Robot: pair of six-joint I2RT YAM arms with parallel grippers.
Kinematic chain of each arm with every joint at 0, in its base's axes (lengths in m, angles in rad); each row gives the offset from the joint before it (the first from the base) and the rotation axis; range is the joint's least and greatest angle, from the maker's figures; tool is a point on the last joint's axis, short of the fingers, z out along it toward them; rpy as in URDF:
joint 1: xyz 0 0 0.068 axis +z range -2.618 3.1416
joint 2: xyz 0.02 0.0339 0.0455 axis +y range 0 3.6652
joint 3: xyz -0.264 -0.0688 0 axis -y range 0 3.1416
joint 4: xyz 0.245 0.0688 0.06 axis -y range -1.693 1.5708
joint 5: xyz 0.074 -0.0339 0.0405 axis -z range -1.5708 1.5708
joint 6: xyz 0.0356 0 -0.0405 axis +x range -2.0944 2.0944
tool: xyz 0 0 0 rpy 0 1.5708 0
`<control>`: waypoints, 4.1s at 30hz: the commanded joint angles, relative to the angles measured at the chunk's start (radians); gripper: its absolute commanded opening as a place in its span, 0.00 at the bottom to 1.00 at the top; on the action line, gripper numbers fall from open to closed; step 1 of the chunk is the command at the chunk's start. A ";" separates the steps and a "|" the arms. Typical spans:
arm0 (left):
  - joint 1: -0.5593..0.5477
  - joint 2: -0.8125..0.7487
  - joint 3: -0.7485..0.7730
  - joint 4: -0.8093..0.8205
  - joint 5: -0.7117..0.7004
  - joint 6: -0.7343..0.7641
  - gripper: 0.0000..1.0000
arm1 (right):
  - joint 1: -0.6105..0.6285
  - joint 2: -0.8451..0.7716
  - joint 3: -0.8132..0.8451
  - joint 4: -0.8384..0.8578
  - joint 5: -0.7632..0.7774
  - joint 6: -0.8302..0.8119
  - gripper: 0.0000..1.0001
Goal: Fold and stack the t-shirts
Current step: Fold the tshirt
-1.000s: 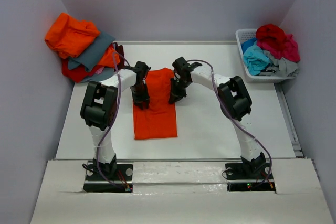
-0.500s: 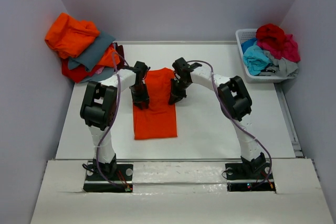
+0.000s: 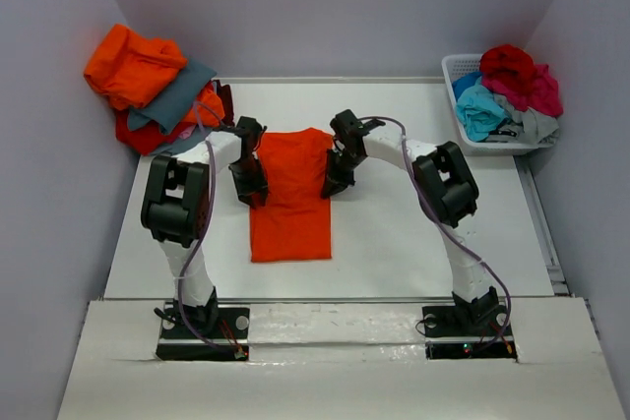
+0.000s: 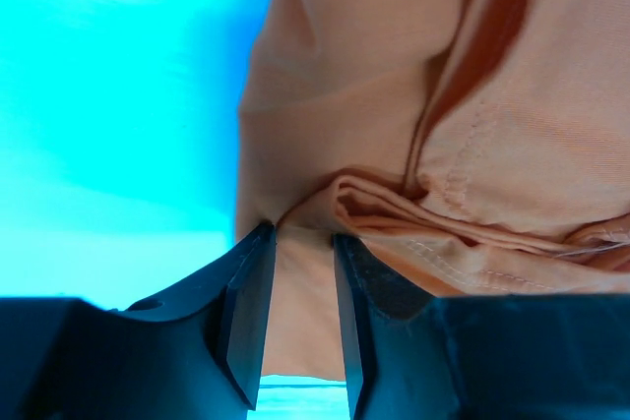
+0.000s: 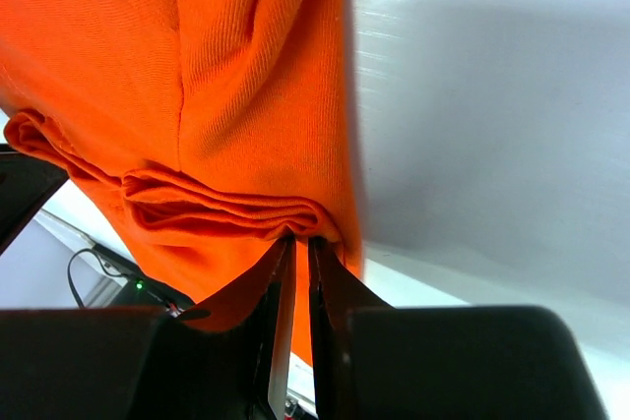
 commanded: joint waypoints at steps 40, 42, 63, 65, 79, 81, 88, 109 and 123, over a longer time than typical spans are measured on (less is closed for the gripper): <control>-0.063 -0.429 -0.337 0.088 0.204 0.006 0.62 | -0.033 -0.293 -0.287 0.041 -0.062 -0.055 0.39; -0.080 -0.439 -0.365 0.096 0.229 0.006 0.63 | -0.033 -0.345 -0.359 0.077 -0.097 -0.031 0.40; -0.091 -0.588 -0.663 0.200 0.286 -0.109 0.65 | 0.017 -0.454 -0.722 0.279 -0.218 0.038 0.56; -0.091 -0.571 -0.664 0.219 0.306 -0.118 0.65 | 0.026 -0.453 -0.723 0.290 -0.224 0.043 0.56; -0.091 -0.431 -0.607 0.294 0.324 -0.109 0.64 | 0.026 -0.416 -0.707 0.329 -0.266 0.066 0.55; -0.091 -0.430 -0.604 0.291 0.318 -0.109 0.64 | 0.026 -0.408 -0.708 0.338 -0.278 0.074 0.55; -0.091 -0.443 -0.615 0.266 0.294 -0.121 0.64 | 0.035 -0.381 -0.714 0.370 -0.307 0.098 0.55; -0.091 -0.489 -0.629 0.228 0.257 -0.135 0.46 | 0.044 -0.440 -0.799 0.421 -0.361 0.170 0.54; -0.091 -0.496 -0.641 0.240 0.254 -0.132 0.31 | 0.044 -0.420 -0.797 0.441 -0.356 0.181 0.48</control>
